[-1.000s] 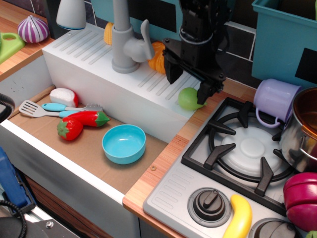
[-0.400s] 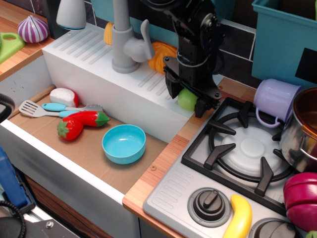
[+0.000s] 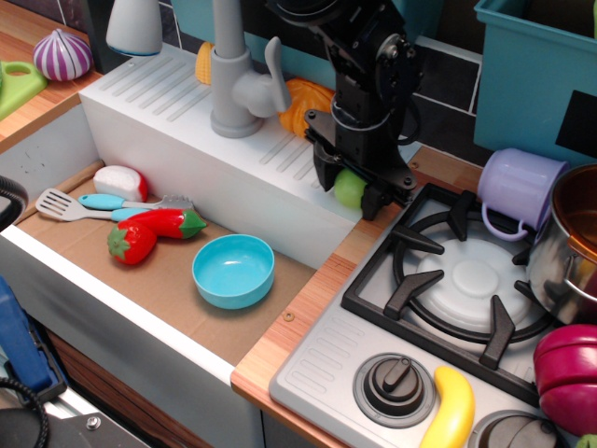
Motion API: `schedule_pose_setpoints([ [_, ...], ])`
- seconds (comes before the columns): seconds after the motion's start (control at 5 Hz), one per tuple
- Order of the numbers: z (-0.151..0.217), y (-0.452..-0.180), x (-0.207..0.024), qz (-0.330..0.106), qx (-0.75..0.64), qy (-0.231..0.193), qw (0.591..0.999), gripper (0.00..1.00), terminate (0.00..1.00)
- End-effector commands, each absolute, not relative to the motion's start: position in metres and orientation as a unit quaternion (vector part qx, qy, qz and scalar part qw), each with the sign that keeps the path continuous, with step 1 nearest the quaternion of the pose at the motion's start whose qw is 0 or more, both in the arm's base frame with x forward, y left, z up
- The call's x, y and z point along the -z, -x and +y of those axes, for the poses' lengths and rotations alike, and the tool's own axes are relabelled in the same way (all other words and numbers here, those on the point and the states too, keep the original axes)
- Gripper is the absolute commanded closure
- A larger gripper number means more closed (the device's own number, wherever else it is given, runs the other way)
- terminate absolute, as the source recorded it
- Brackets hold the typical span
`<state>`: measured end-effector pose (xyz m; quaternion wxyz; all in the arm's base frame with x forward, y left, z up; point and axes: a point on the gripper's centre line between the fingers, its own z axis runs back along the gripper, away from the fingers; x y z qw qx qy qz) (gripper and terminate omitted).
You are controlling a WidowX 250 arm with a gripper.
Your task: Put pear in bowl
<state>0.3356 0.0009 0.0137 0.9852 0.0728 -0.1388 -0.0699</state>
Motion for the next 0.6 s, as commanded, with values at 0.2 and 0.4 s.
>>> schedule_pose_setpoints([
  [0.2, 0.012, -0.321, -0.038, -0.117, 0.025, -0.149, 0.982, 1.0, 0.0],
  [0.4, 0.031, -0.309, -0.034, -0.102, 0.025, -0.155, 0.982, 1.0, 0.0],
])
